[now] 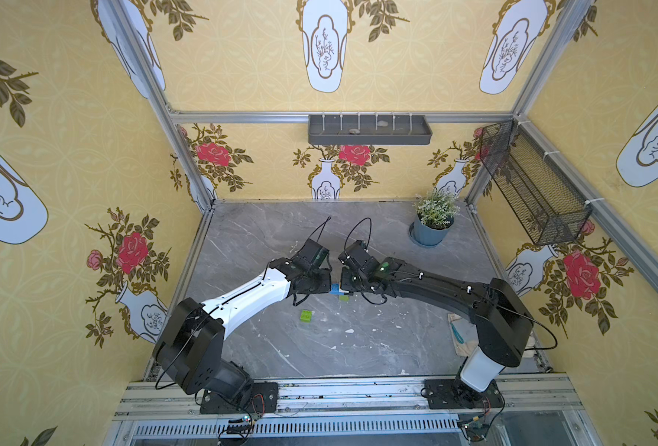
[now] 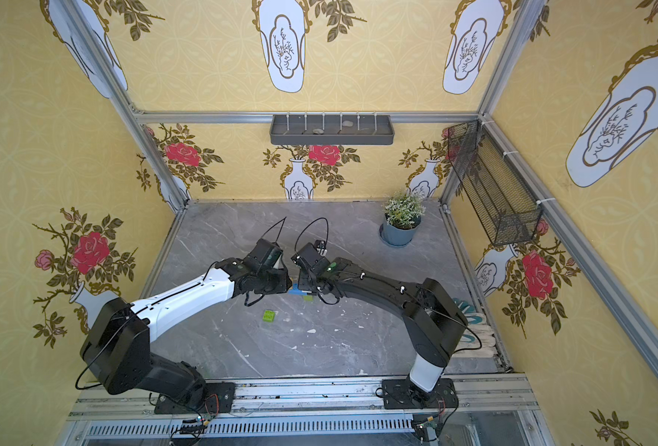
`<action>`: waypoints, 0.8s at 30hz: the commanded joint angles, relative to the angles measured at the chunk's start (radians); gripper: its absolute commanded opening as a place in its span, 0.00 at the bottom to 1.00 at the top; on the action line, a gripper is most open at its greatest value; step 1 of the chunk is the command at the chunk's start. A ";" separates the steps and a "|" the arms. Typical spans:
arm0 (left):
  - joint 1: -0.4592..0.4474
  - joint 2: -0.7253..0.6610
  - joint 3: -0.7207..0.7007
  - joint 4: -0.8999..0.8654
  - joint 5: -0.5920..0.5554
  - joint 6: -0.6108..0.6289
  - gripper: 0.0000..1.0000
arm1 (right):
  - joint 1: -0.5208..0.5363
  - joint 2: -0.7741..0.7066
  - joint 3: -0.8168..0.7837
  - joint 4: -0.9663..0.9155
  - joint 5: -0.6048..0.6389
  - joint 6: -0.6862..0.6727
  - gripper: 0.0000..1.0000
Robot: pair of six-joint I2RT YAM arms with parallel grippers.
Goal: Assemble the number 4 with lego
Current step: Assemble the lego brick with the lego brick.
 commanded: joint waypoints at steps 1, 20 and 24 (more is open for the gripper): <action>-0.002 0.035 0.026 -0.008 0.030 0.046 0.24 | -0.003 0.033 -0.031 -0.212 -0.084 -0.022 0.14; -0.025 0.131 0.110 -0.120 -0.021 0.102 0.23 | -0.016 0.036 -0.044 -0.214 -0.105 -0.021 0.14; -0.027 0.133 0.115 -0.120 -0.034 0.096 0.23 | -0.016 0.033 -0.049 -0.212 -0.105 -0.019 0.14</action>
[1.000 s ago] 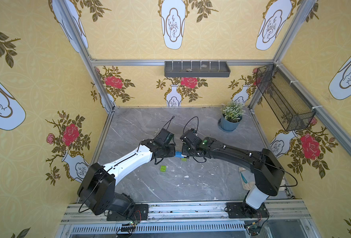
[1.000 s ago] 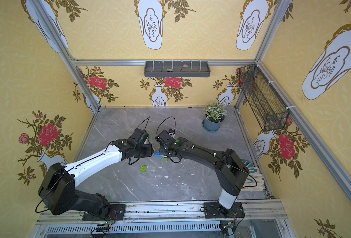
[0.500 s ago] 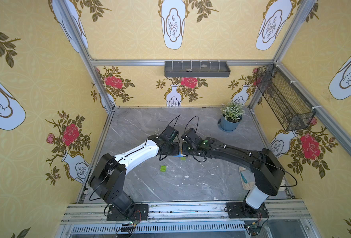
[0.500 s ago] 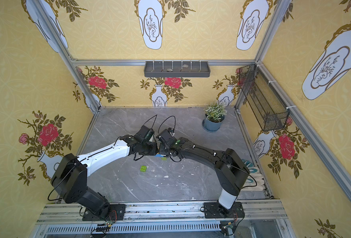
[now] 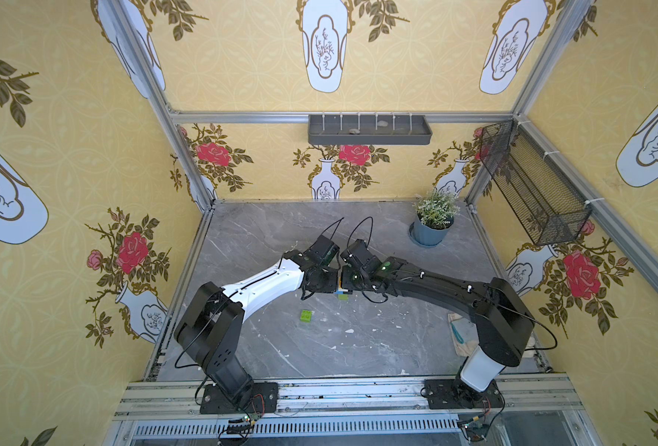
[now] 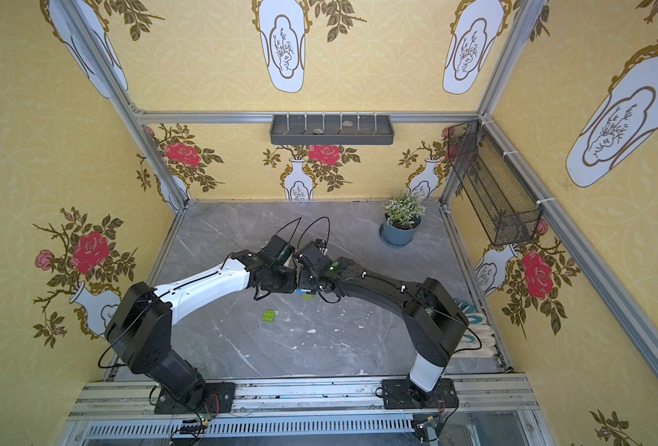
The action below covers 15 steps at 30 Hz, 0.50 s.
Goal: Assemble the number 4 with lego
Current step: Assemble the lego brick with the lego brick.
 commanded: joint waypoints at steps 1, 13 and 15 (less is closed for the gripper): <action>-0.001 0.008 0.005 -0.020 -0.023 0.004 0.23 | 0.001 0.034 -0.034 -0.261 -0.066 -0.004 0.14; -0.001 0.034 0.039 -0.036 -0.057 -0.016 0.23 | 0.001 0.038 -0.048 -0.258 -0.068 0.002 0.14; -0.002 0.044 0.043 -0.044 -0.060 -0.019 0.23 | 0.003 0.037 -0.048 -0.258 -0.069 0.002 0.14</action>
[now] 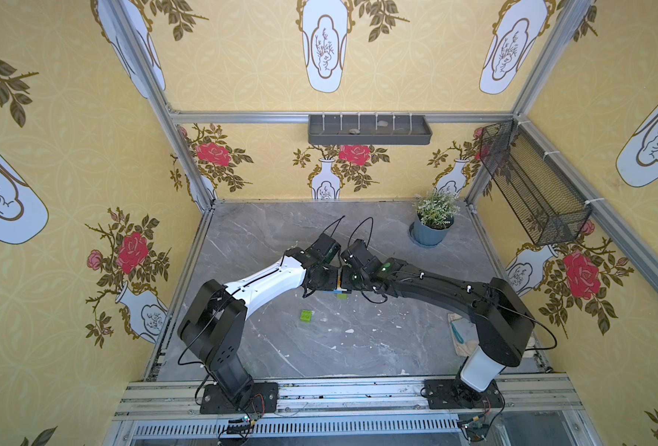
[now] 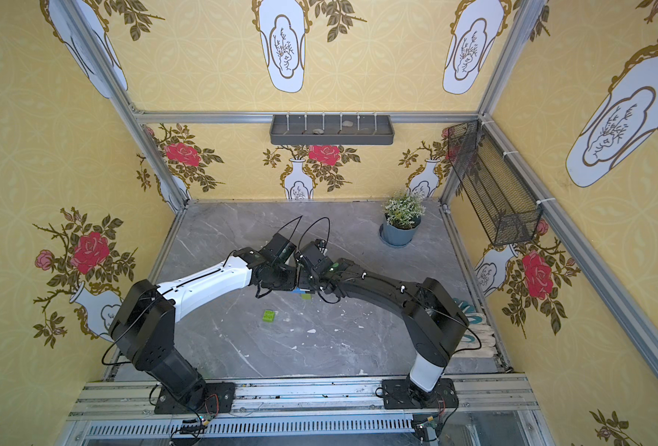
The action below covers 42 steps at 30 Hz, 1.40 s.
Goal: Assemble the number 4 with lego
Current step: Assemble the lego brick with the lego brick.
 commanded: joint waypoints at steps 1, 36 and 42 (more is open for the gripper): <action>0.000 0.017 0.004 -0.018 -0.016 -0.011 0.23 | 0.001 0.039 -0.034 -0.285 -0.067 0.001 0.14; -0.001 0.006 -0.036 0.009 -0.007 -0.100 0.30 | -0.020 0.027 -0.100 -0.251 -0.091 0.003 0.14; -0.001 -0.002 -0.036 0.013 -0.008 -0.112 0.35 | -0.019 0.017 -0.104 -0.252 -0.093 0.003 0.14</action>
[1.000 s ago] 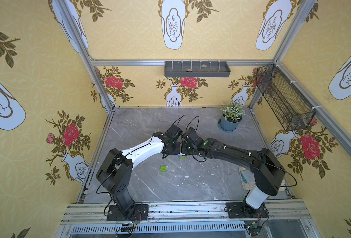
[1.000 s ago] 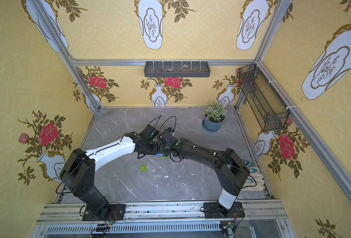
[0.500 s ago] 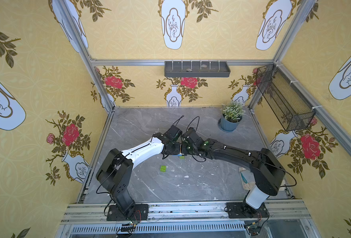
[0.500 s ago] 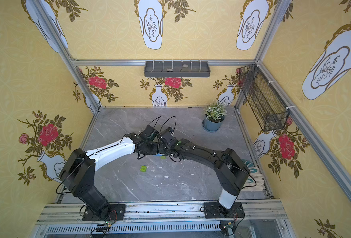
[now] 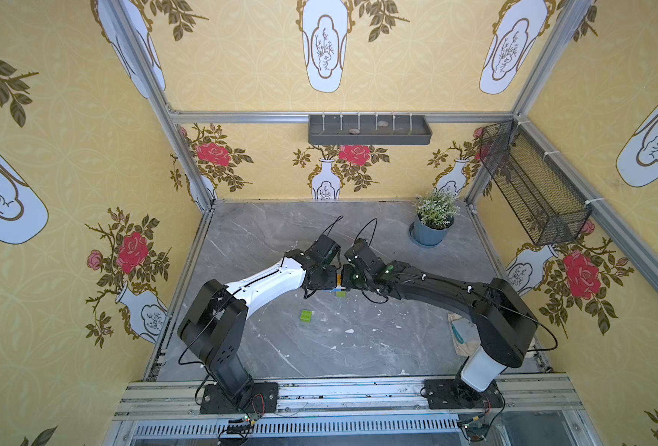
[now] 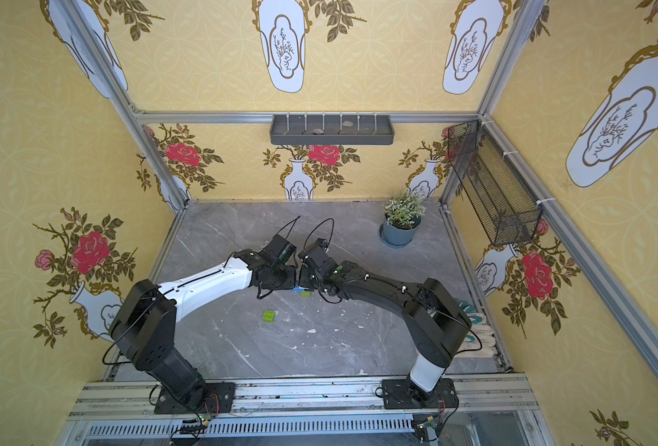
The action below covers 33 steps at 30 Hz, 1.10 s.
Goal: Assemble the number 4 with lego
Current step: Assemble the lego brick with the lego brick.
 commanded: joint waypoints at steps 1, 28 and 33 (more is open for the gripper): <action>-0.001 0.004 -0.007 -0.029 0.016 -0.016 0.36 | 0.002 0.032 -0.038 -0.381 -0.055 0.003 0.14; 0.008 0.054 0.064 -0.087 0.013 0.014 0.33 | 0.003 0.035 -0.034 -0.383 -0.051 -0.005 0.14; 0.007 0.057 0.067 -0.115 0.001 0.013 0.28 | 0.003 0.036 -0.034 -0.380 -0.050 -0.008 0.14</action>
